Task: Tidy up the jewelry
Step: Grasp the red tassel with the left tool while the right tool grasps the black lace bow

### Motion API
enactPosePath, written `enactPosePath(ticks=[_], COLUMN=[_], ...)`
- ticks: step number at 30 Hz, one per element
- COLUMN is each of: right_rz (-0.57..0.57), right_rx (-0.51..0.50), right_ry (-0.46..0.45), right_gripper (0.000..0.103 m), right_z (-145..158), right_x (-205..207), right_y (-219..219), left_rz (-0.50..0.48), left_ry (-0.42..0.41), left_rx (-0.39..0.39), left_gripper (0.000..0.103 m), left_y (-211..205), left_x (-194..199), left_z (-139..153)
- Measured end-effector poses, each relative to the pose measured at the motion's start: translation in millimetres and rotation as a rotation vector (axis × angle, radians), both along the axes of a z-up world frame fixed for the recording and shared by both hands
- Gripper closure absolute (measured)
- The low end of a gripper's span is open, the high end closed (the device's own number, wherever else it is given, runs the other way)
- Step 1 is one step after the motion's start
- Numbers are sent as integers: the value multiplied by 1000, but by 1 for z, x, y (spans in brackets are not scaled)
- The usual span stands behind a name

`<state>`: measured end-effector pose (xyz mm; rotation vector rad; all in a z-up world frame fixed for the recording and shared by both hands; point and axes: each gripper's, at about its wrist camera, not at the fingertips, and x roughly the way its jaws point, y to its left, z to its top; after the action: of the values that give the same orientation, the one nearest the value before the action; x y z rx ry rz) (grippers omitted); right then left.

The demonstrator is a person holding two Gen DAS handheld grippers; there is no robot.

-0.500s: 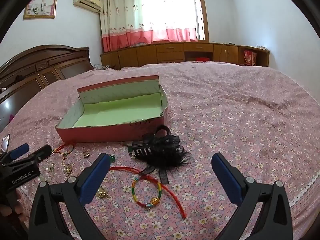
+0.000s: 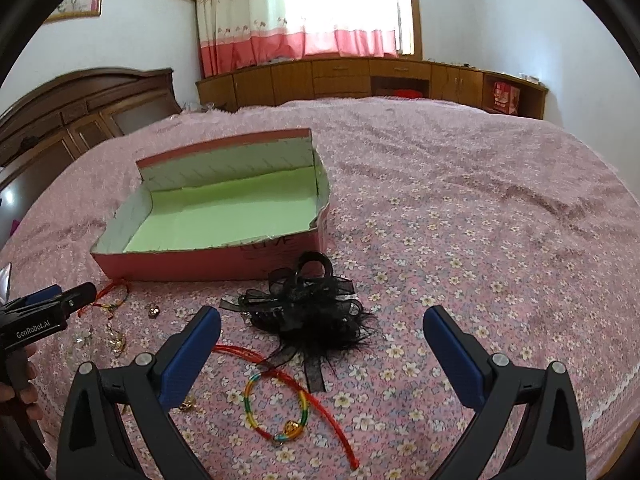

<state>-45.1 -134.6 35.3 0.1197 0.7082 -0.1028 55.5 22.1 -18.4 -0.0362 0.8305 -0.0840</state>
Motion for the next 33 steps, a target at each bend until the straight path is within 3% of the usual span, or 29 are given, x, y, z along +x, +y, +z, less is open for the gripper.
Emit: enactPosePath(ticks=[6,10,13,24,26,30,33], right_rz=[26,28,28,26,31,40,57], right_rx=[6,5,9,41,50,66,88], right_ry=[49,73,96,140,150,163,175], right_gripper=[0,0,0,2,9,12,14], right_z=[-7,-12,-18,-30,-32,-37,-40], right_x=[20,32,40,57,59,63,64], right_y=[-1,-5,-6,-8,-8,-5,-1], left_rz=[-50,-51,-23,-12,-10,-9,-18], left_ry=[45,77,110,85,89,90,85], left_rx=[90,131,103,57,44,-3,-16], left_gripper=[26,39,50,53,53,54,62], left_y=[-14,-16,-11,-11,-8,5,17], left_x=[23,37,37,35,35,43,41], left_z=[-14,-25,-33,-43,-45,-52,-54])
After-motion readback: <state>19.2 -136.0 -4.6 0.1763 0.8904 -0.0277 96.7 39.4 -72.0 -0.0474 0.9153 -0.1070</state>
